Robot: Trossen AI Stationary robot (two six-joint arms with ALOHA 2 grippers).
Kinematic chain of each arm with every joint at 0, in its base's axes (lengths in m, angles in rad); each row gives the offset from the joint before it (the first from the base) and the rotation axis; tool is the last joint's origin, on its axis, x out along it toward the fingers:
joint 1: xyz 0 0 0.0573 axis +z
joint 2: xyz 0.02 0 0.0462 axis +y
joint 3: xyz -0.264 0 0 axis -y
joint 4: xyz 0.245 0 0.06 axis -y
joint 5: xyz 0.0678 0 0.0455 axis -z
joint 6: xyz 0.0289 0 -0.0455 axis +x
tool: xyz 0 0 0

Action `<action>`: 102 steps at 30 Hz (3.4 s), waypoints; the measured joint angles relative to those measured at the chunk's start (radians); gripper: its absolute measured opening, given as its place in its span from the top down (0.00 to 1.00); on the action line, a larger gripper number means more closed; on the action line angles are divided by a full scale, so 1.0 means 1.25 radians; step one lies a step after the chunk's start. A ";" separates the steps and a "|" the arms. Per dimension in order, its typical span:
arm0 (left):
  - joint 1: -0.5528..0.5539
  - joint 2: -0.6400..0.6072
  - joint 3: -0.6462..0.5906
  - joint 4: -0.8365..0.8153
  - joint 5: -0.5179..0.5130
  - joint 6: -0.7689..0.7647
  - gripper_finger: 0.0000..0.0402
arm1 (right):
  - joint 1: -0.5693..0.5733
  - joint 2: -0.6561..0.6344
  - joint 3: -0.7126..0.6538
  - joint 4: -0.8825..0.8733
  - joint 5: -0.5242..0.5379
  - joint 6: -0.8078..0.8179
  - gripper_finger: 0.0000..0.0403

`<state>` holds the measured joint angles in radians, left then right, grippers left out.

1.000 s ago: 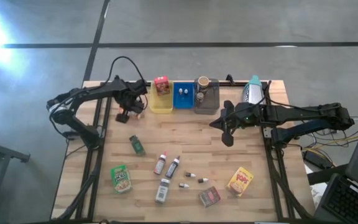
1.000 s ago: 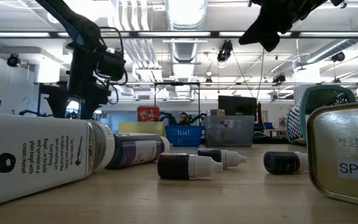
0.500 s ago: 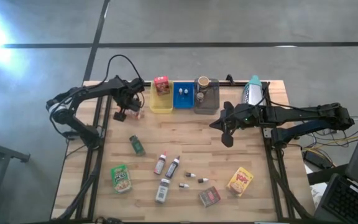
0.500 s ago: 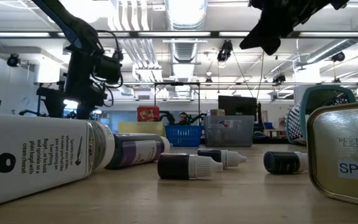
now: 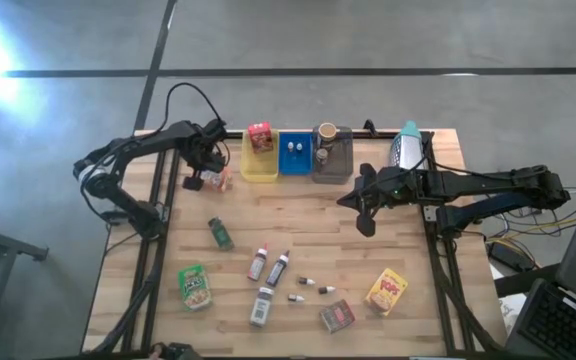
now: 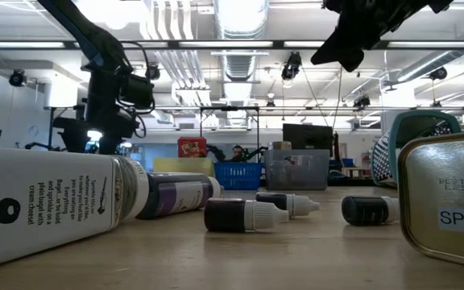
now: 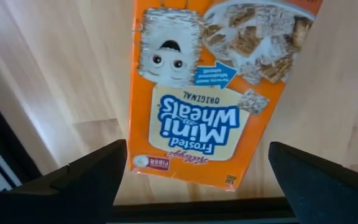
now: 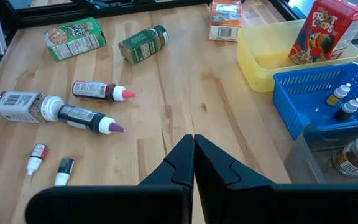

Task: Pick & Place Kitchen Items
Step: Put the orange cereal box into the yellow bin

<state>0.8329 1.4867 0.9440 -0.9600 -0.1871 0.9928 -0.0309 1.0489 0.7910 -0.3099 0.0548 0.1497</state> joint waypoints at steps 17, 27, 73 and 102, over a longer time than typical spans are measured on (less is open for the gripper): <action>0.024 0.009 -0.038 0.035 -0.016 0.007 0.01 | 0.000 0.000 -0.010 0.000 0.000 0.004 0.98; 0.028 0.009 -0.069 0.056 -0.060 0.024 0.01 | 0.000 0.000 -0.011 0.000 0.000 0.006 0.98; 0.028 0.000 -0.052 0.068 -0.093 0.001 0.01 | 0.000 0.000 -0.012 0.000 0.000 0.005 0.98; 0.037 -0.127 -0.053 -0.010 0.123 0.012 0.00 | 0.000 0.000 -0.012 0.000 0.000 0.006 0.98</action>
<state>0.8797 1.3273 0.8783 -0.9731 -0.0333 1.0077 -0.0305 1.0487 0.7757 -0.3096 0.0543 0.1570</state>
